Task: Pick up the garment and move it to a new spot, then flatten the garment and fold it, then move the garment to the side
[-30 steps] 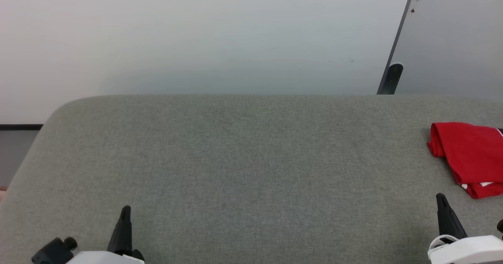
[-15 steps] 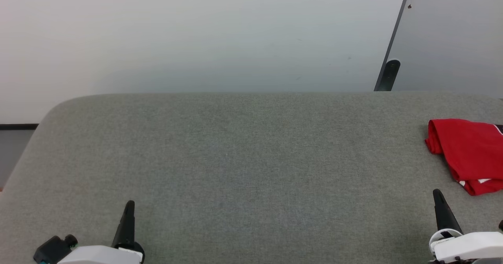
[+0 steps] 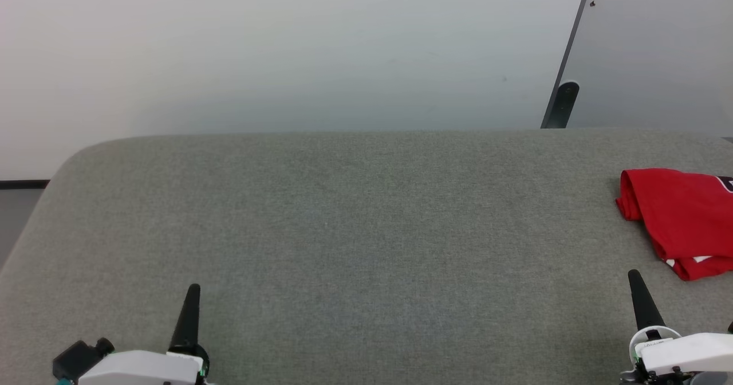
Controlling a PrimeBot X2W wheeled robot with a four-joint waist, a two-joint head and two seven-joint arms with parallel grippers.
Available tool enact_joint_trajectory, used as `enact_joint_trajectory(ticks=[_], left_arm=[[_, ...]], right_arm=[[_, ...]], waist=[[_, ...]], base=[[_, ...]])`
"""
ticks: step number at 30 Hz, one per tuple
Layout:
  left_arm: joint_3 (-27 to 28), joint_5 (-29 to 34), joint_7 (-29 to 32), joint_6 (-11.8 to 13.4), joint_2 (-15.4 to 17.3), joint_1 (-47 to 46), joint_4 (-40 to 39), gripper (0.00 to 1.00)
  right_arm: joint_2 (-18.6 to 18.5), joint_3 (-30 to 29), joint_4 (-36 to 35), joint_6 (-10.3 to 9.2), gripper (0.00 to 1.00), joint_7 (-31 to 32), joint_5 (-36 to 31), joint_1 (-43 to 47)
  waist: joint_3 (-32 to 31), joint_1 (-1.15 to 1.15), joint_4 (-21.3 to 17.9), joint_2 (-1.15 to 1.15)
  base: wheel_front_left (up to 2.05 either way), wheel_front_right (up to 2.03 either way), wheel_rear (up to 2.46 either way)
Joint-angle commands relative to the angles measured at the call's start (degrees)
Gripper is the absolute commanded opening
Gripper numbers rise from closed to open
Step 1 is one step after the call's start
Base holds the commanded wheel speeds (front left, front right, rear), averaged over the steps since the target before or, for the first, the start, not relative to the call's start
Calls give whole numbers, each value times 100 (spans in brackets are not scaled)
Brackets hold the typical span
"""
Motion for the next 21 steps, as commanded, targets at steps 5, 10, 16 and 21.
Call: enact_joint_trajectory(ticks=[5,10,16,21], left_arm=[[37,-338,95,3,-23,-154,-56,0],[49,-582,166,4,-55,-175,-57,0],[63,-849,249,4,-83,-217,-57,0],[75,-1064,312,4,-107,-255,-59,0]], right_arm=[[26,-39,-78,-1,0,100,417,-127],[47,-43,-90,-1,0,172,717,-147],[72,-48,-100,-2,0,251,1057,-158],[92,-52,-108,-2,0,313,1321,-166]], waist=[[23,0,-25,0],[42,0,-46,0],[65,0,-71,0],[85,0,-93,0]], base=[[0,0,0],[0,0,0],[0,0,0],[0,0,0]])
